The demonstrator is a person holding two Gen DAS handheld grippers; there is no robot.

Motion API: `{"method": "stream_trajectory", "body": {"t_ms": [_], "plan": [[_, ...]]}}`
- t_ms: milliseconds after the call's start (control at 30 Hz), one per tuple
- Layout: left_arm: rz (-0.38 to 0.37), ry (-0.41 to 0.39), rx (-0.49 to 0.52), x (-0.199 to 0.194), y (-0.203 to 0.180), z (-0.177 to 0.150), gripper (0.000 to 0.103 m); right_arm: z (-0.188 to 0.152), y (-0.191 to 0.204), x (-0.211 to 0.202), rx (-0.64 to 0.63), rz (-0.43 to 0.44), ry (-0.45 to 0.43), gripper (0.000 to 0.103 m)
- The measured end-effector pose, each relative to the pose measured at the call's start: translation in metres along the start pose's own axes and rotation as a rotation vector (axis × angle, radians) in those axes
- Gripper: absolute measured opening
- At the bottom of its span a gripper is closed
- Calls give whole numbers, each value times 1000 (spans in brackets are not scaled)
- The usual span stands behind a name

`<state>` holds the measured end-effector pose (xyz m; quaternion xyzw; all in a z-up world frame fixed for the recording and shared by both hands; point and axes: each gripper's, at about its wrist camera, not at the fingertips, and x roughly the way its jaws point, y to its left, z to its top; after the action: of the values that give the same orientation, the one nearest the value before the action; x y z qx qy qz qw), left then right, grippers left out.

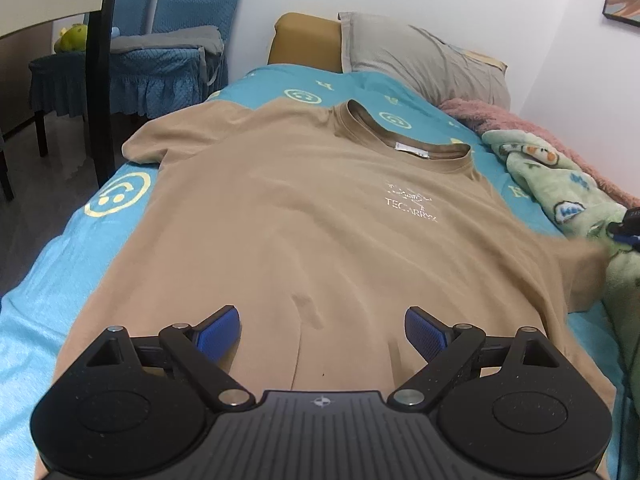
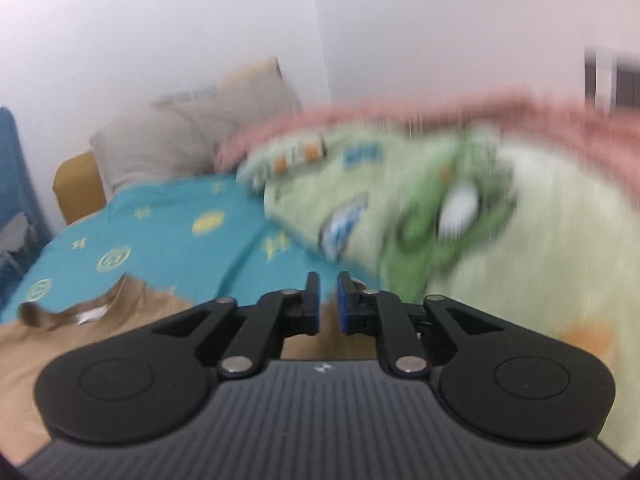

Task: Fold clothes
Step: 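Grasp the sleeve with the right gripper and lift it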

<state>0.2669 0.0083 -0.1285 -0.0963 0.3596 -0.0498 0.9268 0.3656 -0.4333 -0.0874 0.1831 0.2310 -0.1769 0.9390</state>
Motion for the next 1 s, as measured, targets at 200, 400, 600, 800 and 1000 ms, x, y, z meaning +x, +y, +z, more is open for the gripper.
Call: {"method": "stream_trajectory", "body": {"t_ms": [200,400,600,800,1000], "plan": [[14,-6,12,-6,-1,0,91,-19,-9,-29,204,199,159,91],[20,-13,33,-11,-3,-2,92,-87,-26,1,509,195,472,91],[28,-5,16,-8,2,-2,92,-101,-25,22,590,219,255,92],[6,29,-45,1,11,-1,92,-95,-3,43,468,190,79,91],[-5,24,-43,7,10,0,92,-77,-12,70,459,101,-5,51]]}}
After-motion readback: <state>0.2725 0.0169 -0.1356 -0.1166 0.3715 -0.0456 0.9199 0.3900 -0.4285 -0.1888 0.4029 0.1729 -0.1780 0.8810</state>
